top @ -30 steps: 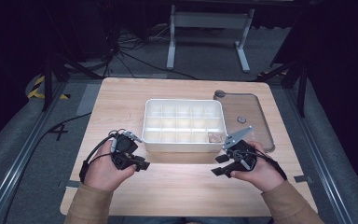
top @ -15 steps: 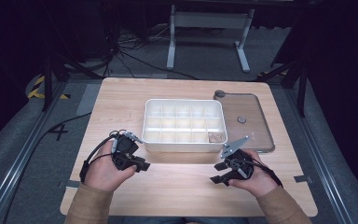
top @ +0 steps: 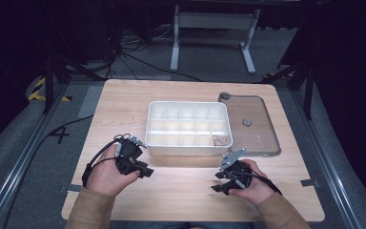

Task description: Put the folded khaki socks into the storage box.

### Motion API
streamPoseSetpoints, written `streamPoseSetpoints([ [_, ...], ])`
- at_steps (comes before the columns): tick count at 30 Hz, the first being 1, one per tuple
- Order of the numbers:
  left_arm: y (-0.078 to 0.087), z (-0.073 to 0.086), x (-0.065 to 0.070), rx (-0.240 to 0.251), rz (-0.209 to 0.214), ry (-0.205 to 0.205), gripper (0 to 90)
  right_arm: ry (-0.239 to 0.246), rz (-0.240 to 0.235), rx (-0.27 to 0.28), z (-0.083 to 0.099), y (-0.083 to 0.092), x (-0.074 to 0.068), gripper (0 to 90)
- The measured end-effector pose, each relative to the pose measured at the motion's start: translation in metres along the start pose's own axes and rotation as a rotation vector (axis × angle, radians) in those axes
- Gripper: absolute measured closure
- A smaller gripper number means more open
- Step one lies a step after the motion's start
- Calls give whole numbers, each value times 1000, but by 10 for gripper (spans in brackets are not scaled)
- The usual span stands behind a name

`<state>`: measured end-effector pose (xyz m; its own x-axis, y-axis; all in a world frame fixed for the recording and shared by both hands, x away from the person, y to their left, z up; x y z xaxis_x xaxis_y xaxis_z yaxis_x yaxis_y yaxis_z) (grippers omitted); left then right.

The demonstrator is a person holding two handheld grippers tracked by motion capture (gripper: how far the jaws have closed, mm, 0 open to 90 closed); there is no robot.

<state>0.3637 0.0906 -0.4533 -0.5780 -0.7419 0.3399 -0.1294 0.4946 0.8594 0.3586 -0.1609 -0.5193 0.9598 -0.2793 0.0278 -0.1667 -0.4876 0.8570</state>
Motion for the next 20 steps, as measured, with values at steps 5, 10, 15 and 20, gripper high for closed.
streamPoseSetpoints([
  [5,-3,1,0,-9,1,-9,599,33,-7,-20,3,-10,-8,479],
  [10,-5,2,-2,-14,-5,-9,579,54,6,-22,1,-11,-8,468],
  [15,-8,1,-2,-6,-4,-26,554,66,25,-19,1,-11,-7,461],
  [20,-11,1,-6,10,-15,-26,501,62,47,-5,0,-8,-4,460],
])
Point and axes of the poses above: each handheld gripper's, and its own axes: y roughly backward along the jaws, z roughly out of its underside, x roughly to its right, the point moved 10 cm from there along -y, roughly forward along the jaws, and after that the axes turned 11 degrees about y, right-handed, at the moved point
